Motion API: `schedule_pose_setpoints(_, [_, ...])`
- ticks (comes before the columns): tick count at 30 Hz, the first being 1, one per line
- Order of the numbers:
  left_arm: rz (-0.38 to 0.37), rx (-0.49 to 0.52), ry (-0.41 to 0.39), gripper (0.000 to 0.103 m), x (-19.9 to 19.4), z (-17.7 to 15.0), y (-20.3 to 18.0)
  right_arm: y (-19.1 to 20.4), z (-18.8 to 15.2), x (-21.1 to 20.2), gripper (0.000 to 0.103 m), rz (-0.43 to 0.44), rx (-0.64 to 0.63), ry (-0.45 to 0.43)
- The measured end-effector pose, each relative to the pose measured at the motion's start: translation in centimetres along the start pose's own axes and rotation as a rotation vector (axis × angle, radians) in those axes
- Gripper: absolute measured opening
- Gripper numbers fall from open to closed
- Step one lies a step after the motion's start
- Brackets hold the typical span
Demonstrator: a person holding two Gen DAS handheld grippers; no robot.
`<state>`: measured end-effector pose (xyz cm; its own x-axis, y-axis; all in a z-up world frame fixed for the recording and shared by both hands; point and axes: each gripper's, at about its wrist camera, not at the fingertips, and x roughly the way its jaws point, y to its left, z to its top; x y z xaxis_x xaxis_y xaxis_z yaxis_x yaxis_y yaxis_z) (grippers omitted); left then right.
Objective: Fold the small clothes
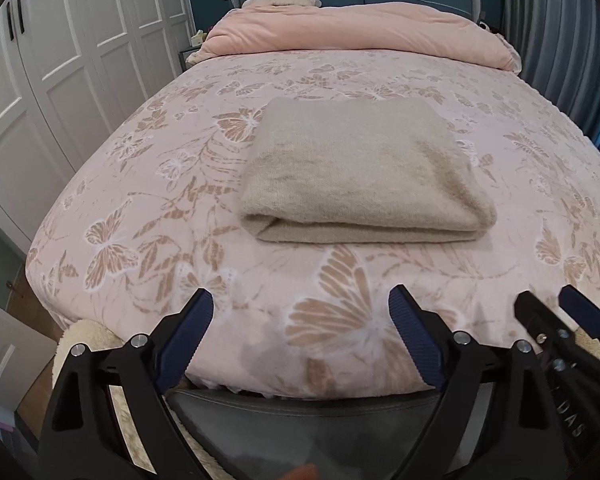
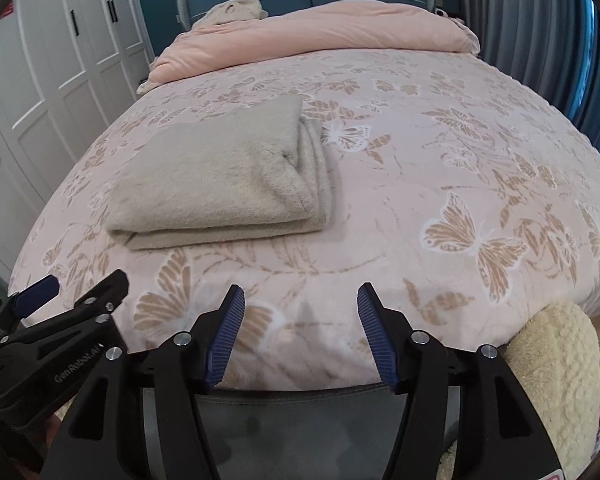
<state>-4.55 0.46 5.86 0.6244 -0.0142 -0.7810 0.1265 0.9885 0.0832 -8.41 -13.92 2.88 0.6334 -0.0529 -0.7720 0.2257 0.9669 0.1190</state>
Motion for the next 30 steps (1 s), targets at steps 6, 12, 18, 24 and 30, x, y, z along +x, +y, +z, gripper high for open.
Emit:
schedule_pose_setpoints(6, [0.035,-0.001,-0.031,0.087,-1.0,-0.1,-0.7,0.5,-0.3,-1.2,0.06,-0.021,-0.008,-0.026])
schedule_pose_setpoints(12, [0.064,0.002,-0.072,0.087,-2.3,0.0,-1.1,0.6,-0.3,-2.4,0.06,-0.044,-0.01,-0.063])
schedule_pose_setpoints(18, [0.067,-0.002,-0.068,0.086,-2.4,0.0,-1.1,0.7,-0.3,-2.5,0.06,-0.056,-0.014,-0.068])
schedule_pose_setpoints(24, [0.091,0.023,-0.082,0.086,-2.5,0.0,-1.4,0.8,-0.3,-2.4,0.06,-0.06,-0.015,-0.067])
schedule_pose_setpoints(30, [0.092,0.018,-0.082,0.086,-2.5,0.0,-1.3,1.0,-0.5,-2.5,0.06,-0.067,-0.017,-0.071])
